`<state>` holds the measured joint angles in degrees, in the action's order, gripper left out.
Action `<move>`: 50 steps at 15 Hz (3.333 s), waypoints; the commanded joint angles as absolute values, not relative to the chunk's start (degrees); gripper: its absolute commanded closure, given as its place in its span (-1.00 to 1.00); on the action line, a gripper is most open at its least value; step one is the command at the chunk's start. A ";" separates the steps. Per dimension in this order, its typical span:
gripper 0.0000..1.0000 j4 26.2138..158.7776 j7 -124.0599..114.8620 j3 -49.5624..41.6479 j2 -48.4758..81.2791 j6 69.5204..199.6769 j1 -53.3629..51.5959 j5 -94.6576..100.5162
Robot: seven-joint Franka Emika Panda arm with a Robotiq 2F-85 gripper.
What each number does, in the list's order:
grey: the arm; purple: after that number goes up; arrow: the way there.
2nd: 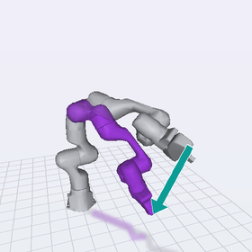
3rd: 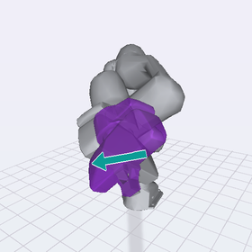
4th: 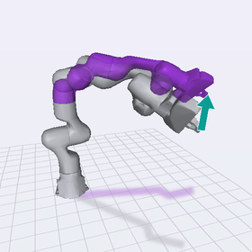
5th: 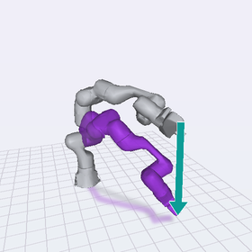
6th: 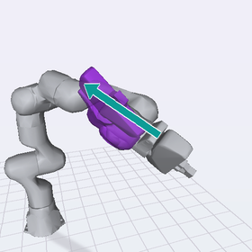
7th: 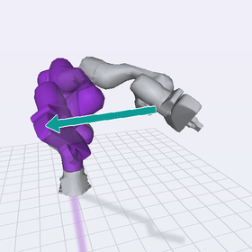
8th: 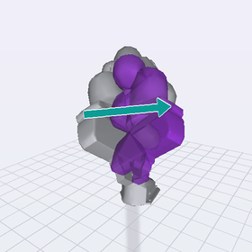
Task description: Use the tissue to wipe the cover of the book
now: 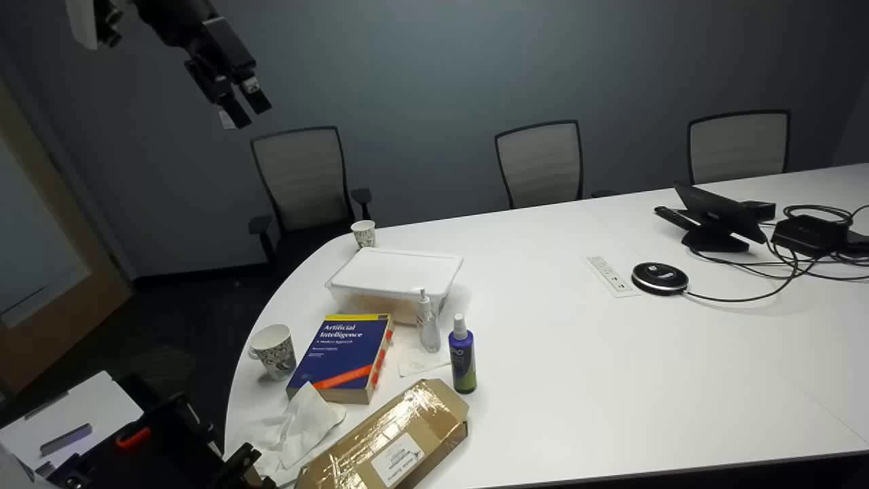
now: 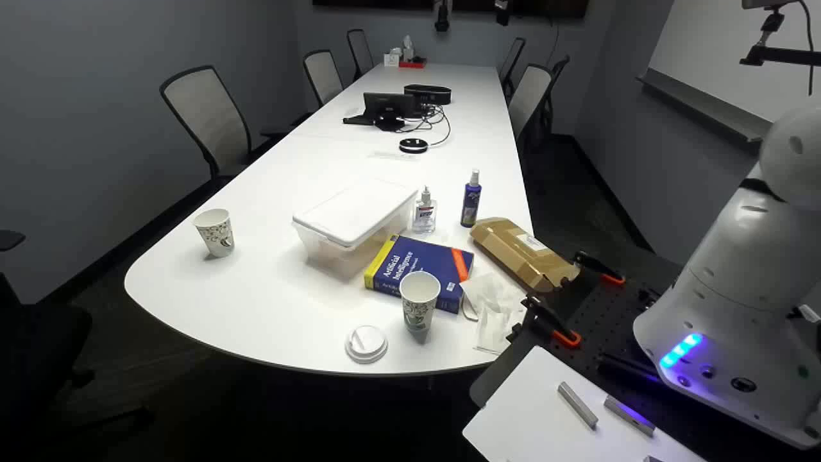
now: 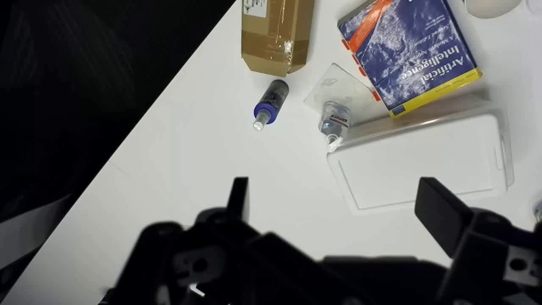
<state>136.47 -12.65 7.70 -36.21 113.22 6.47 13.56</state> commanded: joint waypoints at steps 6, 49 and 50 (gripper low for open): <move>-1.00 138.23 -13.33 5.28 -34.39 115.60 6.22 14.12; 0.28 140.62 -6.88 -1.02 43.71 173.35 1.13 -13.63; 0.44 140.80 -7.16 -1.25 43.57 173.42 0.88 -13.54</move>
